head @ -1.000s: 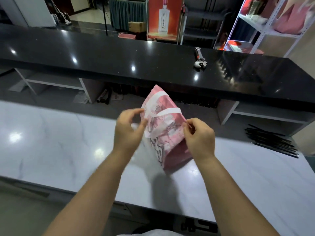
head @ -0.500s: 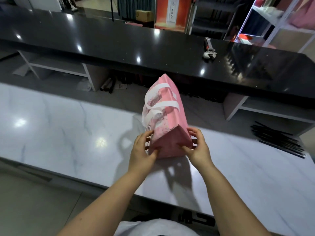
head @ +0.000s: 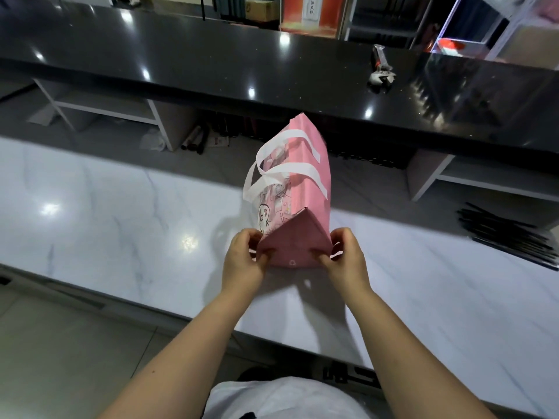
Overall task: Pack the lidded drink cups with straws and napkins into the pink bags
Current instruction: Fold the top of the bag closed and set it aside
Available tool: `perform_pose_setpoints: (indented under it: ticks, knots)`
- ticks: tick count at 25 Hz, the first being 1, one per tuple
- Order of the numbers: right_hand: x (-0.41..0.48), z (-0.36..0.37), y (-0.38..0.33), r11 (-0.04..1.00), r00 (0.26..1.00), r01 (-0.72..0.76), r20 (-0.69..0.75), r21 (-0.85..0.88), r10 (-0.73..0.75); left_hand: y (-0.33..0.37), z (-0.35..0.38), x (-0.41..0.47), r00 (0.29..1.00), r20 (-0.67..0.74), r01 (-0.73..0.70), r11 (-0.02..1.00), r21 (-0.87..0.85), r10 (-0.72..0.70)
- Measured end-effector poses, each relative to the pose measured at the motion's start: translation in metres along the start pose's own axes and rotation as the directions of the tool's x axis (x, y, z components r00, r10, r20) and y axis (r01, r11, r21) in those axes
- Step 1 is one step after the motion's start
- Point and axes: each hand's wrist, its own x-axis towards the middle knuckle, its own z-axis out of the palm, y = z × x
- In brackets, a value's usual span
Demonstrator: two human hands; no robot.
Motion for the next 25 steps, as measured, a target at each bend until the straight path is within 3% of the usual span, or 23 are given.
perform_pose_setpoints:
  ticks: [4,11,16,20,22,24,25]
  knots:
    - [0.005,0.005,0.004,0.999,0.999,-0.010,-0.044,-0.052,0.008,-0.001,0.002,0.004,0.995,-0.051,0.085,0.996,-0.015,-0.086]
    - [-0.002,0.007,0.008,1.000,0.998,-0.021,-0.061,-0.020,0.019,-0.010,0.000,-0.008,0.984,-0.004,0.176,0.984,-0.016,-0.177]
    - [0.011,-0.004,0.002,0.982,0.987,0.030,-0.149,-0.185,-0.058,-0.003,0.011,-0.001,0.972,0.019,0.234,0.972,-0.005,-0.234]
    - [0.008,-0.015,0.012,0.974,0.914,-0.199,-0.339,0.109,0.224,0.013,0.046,-0.014,0.980,0.091,0.176,0.984,0.011,-0.176]
    - [-0.001,-0.024,0.015,0.894,0.882,-0.250,-0.293,0.372,0.369,0.027,0.071,-0.029,0.961,0.255,0.139,0.986,-0.091,-0.112]
    - [-0.008,-0.037,0.018,0.815,0.897,-0.208,-0.227,0.541,0.380,0.039,0.088,-0.042,0.898,0.437,0.119,0.983,-0.143,-0.045]
    - [-0.011,-0.044,0.019,0.809,0.908,-0.179,-0.223,0.560,0.355,0.038,0.089,-0.043,0.894,0.448,0.104,0.984,-0.145,-0.028]
